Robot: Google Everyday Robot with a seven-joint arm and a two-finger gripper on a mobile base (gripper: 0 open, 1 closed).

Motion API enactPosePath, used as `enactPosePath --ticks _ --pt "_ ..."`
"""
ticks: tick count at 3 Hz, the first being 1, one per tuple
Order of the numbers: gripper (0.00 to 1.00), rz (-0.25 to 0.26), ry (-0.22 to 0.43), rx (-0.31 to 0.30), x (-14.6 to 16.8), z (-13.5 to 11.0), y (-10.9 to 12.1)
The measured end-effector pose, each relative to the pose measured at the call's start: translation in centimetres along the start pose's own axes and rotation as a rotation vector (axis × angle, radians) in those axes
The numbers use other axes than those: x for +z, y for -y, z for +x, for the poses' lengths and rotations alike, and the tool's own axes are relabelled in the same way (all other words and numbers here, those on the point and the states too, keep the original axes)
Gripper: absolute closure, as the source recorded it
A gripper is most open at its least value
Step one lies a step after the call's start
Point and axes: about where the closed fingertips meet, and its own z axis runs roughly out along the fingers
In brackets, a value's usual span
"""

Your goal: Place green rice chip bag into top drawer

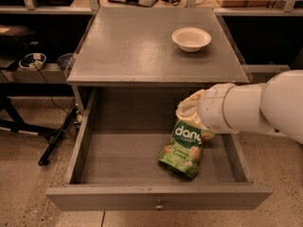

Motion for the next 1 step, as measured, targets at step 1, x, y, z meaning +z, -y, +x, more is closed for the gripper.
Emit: enactPosePath --ticks 1 --pt "0.28 0.0 0.0 0.0 0.0 0.0 0.0"
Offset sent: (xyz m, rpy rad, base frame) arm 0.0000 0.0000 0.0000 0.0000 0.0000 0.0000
